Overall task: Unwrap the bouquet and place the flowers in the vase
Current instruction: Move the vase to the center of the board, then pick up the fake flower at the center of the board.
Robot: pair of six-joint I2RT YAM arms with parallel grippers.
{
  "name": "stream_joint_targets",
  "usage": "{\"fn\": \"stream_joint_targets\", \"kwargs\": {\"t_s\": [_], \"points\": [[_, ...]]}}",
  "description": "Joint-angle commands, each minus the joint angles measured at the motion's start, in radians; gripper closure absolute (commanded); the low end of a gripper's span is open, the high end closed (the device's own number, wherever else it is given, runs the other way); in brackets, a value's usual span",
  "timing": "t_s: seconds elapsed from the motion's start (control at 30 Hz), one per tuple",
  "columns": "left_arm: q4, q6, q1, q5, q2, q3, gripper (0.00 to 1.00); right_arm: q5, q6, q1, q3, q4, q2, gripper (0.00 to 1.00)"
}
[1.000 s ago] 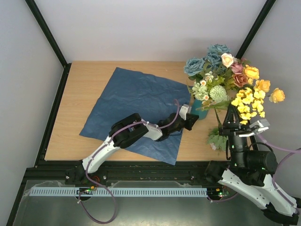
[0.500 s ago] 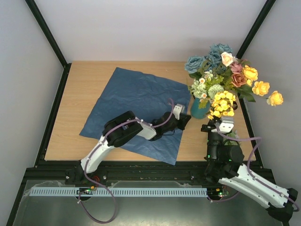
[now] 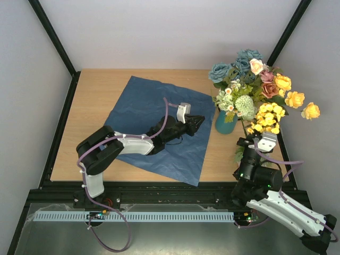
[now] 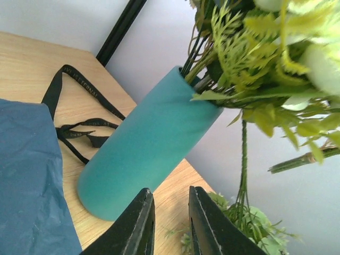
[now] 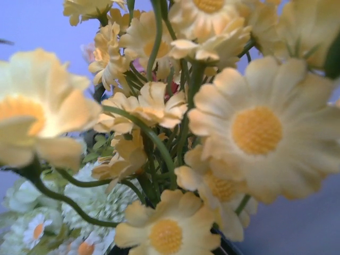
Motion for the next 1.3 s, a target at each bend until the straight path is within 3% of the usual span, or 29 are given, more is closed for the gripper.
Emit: {"fn": "stream_joint_targets", "kwargs": {"t_s": [0.0,0.1,0.27,0.4,0.53,1.03,1.17,1.27], "points": [[-0.026,-0.006,0.005,0.039,-0.062,-0.046,0.8,-0.035,-0.058,-0.03,0.065,0.094,-0.02,0.99],[-0.024,-0.013,0.003,0.095,-0.061,-0.036,0.74,-0.058,-0.024,-0.035,0.098,0.075,-0.019,0.99],[0.162,-0.074,-0.027,0.161,0.033,-0.024,0.69,-0.043,-0.032,-0.062,0.148,0.012,0.089,0.99],[0.221,-0.084,-0.056,0.202,0.132,0.043,0.62,-0.077,0.051,-0.171,0.148,-0.045,0.11,0.99],[0.271,-0.1,-0.088,0.213,0.234,0.129,0.6,-0.147,0.232,-0.306,0.165,-0.225,0.124,0.99],[0.282,-0.256,-0.135,0.219,0.613,0.643,0.46,-0.203,0.315,-0.322,0.249,-0.428,-0.026,0.99],[0.269,-0.289,-0.141,0.241,0.69,0.773,0.47,-0.226,0.332,-0.322,0.254,-0.439,-0.039,0.99],[0.235,-0.304,-0.15,0.255,0.744,0.868,0.54,-0.243,0.346,-0.322,0.264,-0.443,-0.04,0.99]]}}
